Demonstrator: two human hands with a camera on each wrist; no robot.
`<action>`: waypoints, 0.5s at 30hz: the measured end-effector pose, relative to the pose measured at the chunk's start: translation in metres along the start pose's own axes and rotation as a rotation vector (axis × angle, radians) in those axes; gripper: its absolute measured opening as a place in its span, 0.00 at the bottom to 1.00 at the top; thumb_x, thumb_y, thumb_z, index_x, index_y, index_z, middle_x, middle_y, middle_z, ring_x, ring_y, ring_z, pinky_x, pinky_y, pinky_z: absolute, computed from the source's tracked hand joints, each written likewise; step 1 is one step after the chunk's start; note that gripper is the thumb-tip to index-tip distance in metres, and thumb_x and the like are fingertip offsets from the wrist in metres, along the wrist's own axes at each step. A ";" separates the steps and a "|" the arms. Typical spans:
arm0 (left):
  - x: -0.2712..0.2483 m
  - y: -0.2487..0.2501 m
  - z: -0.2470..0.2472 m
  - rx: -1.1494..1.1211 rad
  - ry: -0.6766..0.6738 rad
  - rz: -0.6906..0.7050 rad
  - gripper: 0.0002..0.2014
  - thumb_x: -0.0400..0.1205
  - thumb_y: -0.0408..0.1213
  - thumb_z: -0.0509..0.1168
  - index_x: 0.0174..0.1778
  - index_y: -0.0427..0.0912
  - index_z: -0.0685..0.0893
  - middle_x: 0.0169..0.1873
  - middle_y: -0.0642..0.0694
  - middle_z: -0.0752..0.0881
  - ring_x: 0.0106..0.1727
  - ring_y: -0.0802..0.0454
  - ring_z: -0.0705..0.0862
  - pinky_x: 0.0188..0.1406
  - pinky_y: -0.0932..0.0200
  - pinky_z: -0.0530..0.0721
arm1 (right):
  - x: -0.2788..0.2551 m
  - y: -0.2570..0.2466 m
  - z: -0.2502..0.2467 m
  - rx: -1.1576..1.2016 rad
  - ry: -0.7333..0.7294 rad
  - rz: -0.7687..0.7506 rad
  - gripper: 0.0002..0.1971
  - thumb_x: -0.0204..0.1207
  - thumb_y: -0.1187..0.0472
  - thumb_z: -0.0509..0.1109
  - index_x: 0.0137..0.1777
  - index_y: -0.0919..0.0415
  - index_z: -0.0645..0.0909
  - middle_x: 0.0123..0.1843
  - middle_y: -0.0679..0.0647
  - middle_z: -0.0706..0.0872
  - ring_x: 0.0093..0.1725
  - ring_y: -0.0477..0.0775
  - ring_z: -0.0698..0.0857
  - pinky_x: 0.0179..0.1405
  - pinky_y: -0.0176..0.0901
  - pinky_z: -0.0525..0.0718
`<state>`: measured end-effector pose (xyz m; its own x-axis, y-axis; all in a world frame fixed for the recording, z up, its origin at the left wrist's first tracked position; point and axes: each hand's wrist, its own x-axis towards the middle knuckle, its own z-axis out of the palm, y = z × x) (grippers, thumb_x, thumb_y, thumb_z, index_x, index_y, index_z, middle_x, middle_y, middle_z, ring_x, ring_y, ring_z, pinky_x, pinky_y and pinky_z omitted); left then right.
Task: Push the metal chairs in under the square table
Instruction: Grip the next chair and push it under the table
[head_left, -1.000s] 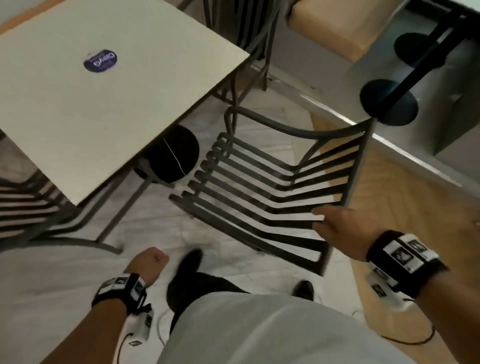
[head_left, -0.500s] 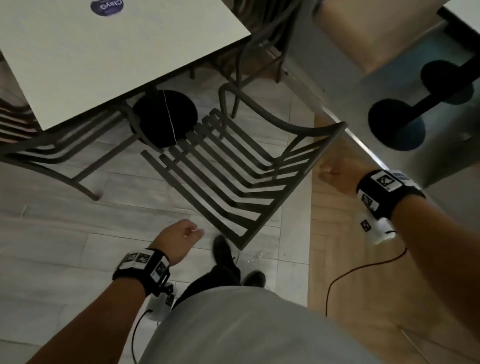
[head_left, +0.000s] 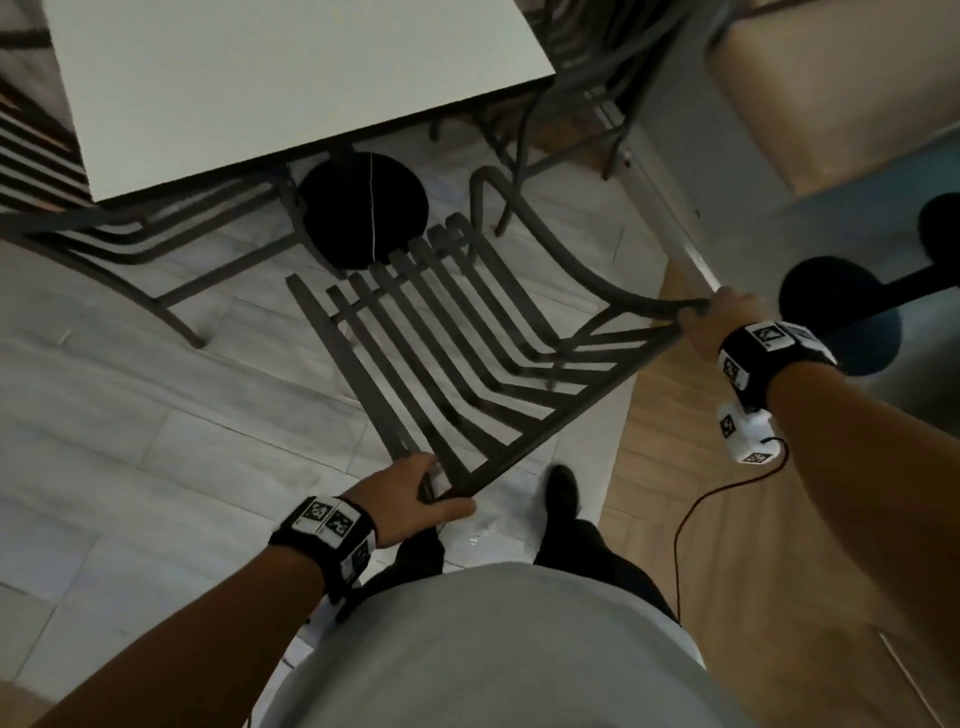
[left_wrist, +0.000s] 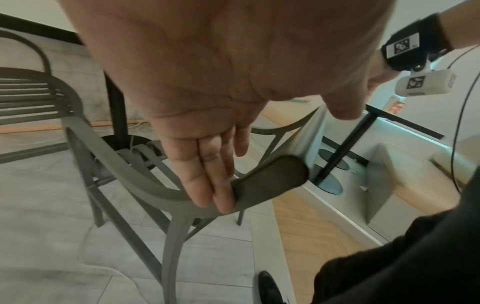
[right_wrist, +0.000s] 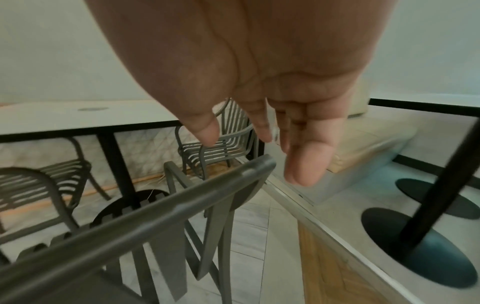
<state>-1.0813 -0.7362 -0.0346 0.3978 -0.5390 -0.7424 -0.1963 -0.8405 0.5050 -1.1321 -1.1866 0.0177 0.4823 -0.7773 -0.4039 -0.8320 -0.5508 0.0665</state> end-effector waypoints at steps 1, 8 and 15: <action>0.003 0.004 0.006 -0.029 0.014 -0.016 0.40 0.62 0.85 0.62 0.65 0.64 0.75 0.60 0.59 0.83 0.54 0.57 0.86 0.58 0.52 0.86 | 0.010 0.001 0.001 -0.012 -0.018 -0.019 0.25 0.80 0.41 0.63 0.61 0.64 0.78 0.51 0.65 0.81 0.32 0.61 0.79 0.28 0.44 0.76; 0.009 0.039 0.046 -0.483 0.301 -0.404 0.31 0.75 0.72 0.63 0.61 0.49 0.73 0.50 0.45 0.84 0.40 0.43 0.90 0.32 0.55 0.84 | 0.061 0.014 0.017 -0.018 -0.128 -0.204 0.32 0.77 0.39 0.64 0.70 0.64 0.72 0.62 0.66 0.83 0.54 0.68 0.85 0.53 0.55 0.85; 0.027 0.039 0.063 -0.804 0.454 -0.767 0.12 0.83 0.37 0.63 0.45 0.29 0.80 0.28 0.35 0.82 0.19 0.43 0.78 0.20 0.61 0.73 | 0.076 0.024 0.021 0.093 -0.250 -0.224 0.28 0.78 0.41 0.62 0.63 0.67 0.74 0.46 0.61 0.80 0.34 0.58 0.78 0.37 0.47 0.77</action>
<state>-1.1346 -0.7868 -0.0632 0.4784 0.2915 -0.8284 0.7811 -0.5723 0.2497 -1.1216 -1.2527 -0.0310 0.5831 -0.5356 -0.6108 -0.7403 -0.6599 -0.1281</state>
